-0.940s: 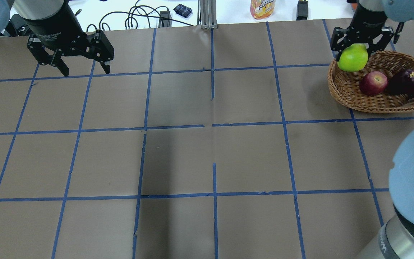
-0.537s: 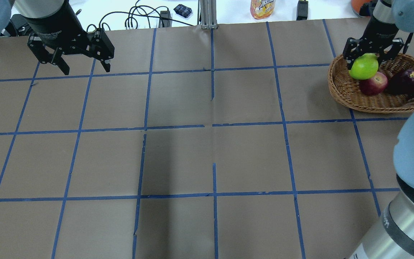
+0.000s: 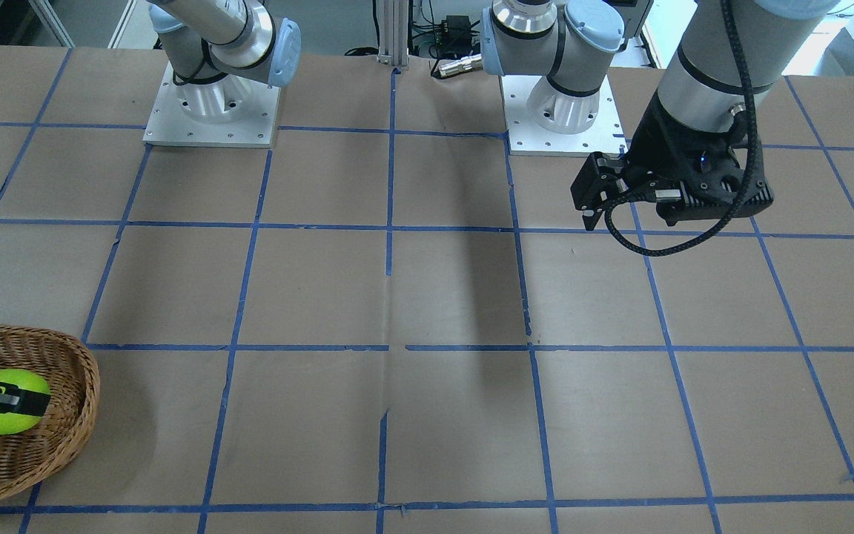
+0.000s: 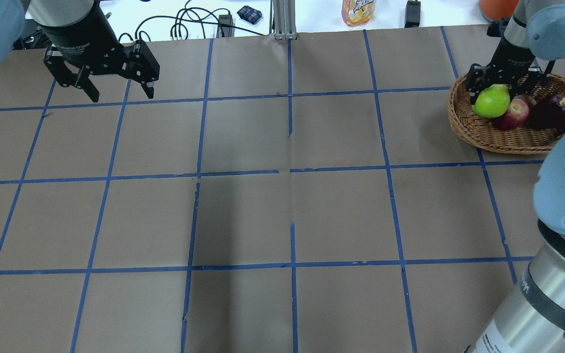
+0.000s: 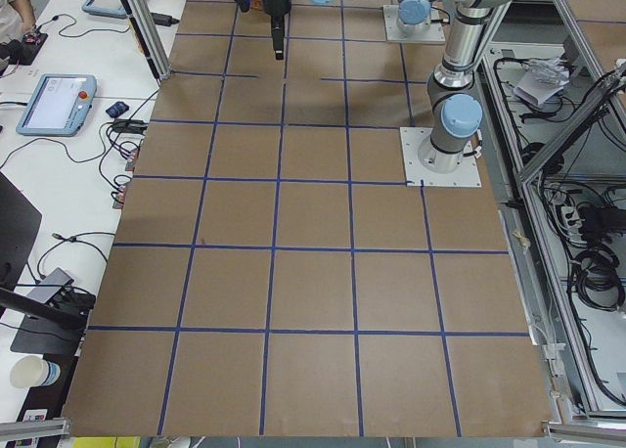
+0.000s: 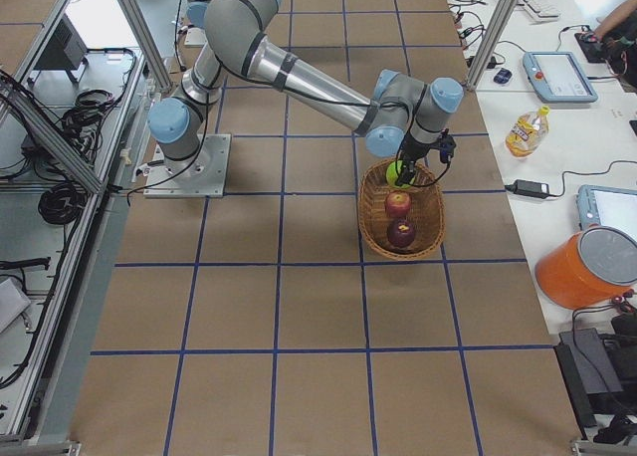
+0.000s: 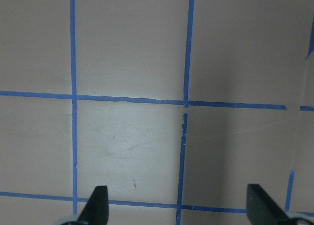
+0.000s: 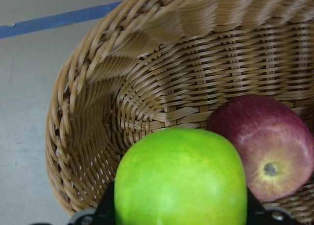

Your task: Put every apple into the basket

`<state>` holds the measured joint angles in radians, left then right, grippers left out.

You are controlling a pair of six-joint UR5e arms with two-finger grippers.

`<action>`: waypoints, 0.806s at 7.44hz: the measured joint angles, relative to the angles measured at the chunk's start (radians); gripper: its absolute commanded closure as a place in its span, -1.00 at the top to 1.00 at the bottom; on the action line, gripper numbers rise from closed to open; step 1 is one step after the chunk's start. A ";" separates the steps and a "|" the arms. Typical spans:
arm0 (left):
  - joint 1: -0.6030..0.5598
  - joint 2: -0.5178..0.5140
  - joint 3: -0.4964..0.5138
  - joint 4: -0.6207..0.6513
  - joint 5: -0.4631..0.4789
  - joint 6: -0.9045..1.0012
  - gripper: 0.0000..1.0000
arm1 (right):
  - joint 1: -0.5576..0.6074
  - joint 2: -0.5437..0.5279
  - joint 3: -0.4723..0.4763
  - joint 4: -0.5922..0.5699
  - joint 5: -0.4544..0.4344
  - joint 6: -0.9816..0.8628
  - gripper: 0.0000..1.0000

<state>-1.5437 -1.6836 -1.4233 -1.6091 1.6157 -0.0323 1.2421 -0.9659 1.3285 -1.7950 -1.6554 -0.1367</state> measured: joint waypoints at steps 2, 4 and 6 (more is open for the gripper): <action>0.002 -0.001 -0.001 0.005 0.006 0.001 1.00 | -0.001 0.003 0.015 -0.006 -0.001 -0.006 1.00; 0.001 0.001 -0.002 0.006 0.005 0.006 1.00 | -0.002 -0.005 0.014 -0.003 0.000 -0.008 1.00; 0.001 0.004 -0.003 0.005 0.002 0.010 1.00 | 0.001 -0.106 0.007 0.068 -0.001 -0.004 1.00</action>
<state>-1.5432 -1.6793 -1.4263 -1.6040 1.6173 -0.0224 1.2432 -1.0719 1.3351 -1.7266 -1.6562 -0.1408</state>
